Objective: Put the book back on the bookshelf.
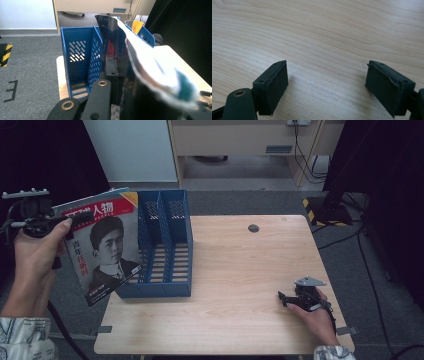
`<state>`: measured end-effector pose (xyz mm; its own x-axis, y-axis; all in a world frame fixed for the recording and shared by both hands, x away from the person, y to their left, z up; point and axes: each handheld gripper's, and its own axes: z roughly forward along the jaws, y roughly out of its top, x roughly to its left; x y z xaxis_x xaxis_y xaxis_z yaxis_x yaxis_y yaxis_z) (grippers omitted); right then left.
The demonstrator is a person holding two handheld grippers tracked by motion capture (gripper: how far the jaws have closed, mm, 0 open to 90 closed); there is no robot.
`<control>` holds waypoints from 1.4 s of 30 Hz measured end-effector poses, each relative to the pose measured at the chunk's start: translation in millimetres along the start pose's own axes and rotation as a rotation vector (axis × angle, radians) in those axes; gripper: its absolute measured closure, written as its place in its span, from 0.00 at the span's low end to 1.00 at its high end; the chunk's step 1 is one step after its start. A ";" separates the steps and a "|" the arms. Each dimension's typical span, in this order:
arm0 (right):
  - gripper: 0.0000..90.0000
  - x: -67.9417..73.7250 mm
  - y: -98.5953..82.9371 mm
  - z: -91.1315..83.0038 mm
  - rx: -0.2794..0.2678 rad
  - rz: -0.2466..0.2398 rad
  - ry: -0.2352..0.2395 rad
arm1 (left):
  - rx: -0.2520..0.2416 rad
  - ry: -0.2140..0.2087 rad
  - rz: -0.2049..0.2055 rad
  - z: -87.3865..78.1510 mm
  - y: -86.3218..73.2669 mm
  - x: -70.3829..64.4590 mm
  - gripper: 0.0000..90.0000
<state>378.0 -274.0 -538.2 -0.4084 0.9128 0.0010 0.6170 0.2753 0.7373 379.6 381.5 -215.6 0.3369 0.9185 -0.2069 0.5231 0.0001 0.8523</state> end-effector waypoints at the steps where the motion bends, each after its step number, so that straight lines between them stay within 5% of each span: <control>1: 0.20 0.0 0.0 0.0 0.000 0.000 0.000 | -0.001 0.002 -0.002 -0.4 0.0 0.7 0.96; 12: 0.20 -0.1 0.0 0.0 0.000 -0.001 0.000 | -0.013 0.039 -0.019 -5.2 0.4 12.5 0.96; 42: 0.20 0.1 0.0 -0.1 0.001 0.001 0.000 | -0.025 0.127 -0.094 33.0 4.0 38.5 0.96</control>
<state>378.0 -273.9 -538.1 -0.4076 0.9132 0.0019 0.6179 0.2743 0.7368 420.5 403.8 -236.0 0.1849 0.9566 -0.2251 0.5277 0.0966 0.8439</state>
